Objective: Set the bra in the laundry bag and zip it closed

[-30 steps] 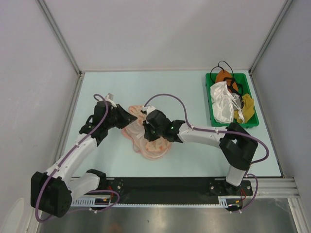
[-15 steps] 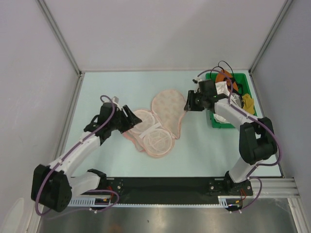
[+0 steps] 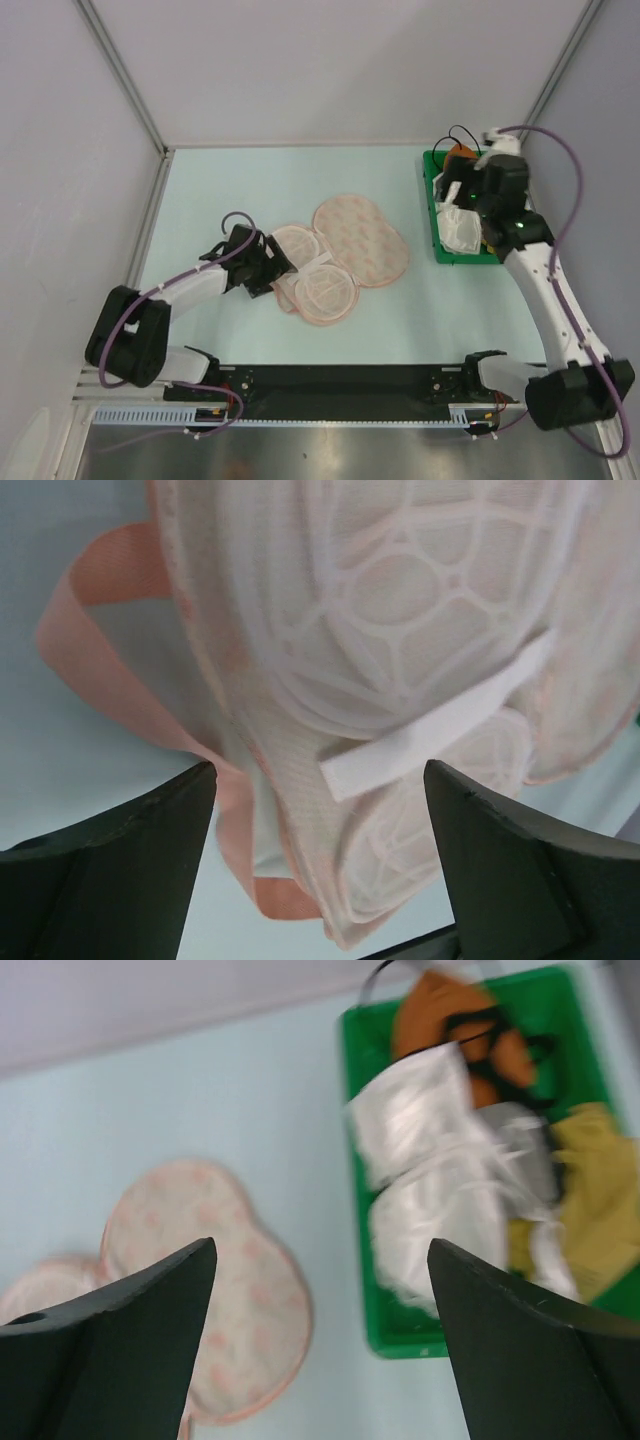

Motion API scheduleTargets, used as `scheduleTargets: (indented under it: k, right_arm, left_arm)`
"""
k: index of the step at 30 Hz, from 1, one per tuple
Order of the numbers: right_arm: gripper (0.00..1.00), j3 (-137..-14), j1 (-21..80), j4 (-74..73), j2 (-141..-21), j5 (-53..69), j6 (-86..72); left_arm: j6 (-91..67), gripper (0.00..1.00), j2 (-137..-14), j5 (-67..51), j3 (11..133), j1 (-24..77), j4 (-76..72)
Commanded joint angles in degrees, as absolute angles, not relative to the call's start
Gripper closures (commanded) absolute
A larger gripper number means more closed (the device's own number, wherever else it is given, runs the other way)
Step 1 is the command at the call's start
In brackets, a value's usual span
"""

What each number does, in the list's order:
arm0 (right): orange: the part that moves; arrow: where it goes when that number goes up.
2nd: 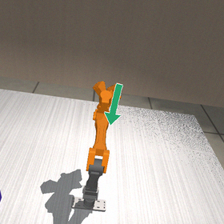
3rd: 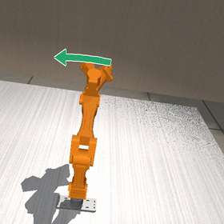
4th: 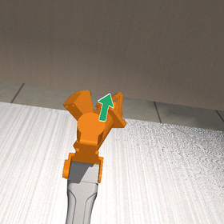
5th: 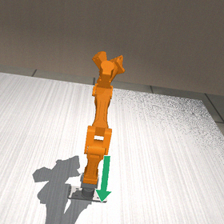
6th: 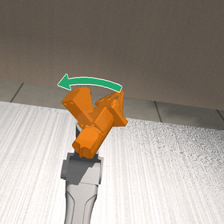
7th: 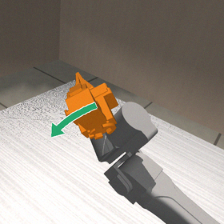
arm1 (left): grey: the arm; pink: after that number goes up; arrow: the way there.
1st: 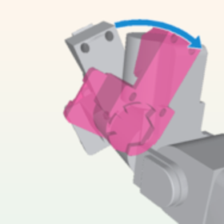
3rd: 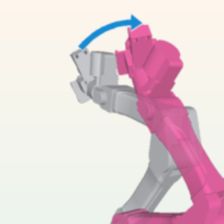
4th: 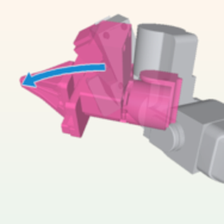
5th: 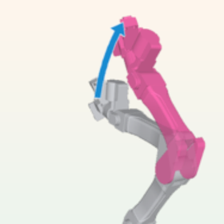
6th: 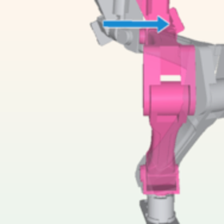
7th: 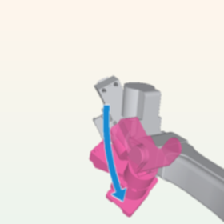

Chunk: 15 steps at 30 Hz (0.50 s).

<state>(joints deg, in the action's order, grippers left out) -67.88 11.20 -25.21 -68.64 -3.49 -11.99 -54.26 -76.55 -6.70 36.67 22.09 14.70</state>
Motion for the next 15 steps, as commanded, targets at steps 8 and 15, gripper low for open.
scheduleTargets:
  k: [8,15]
  right_arm:
    - [0.11,-67.6,-14.2,-24.7,-73.1,-13.1,-25.3]
    - [0.26,-68.4,-17.0,-23.9,-82.3,-11.7,-30.1]
  left_arm:
    - [-53.9,0.22,-94.5,-13.5,40.1,8.4,13.3]
    - [-48.6,0.43,-93.7,-8.4,46.0,3.1,18.3]
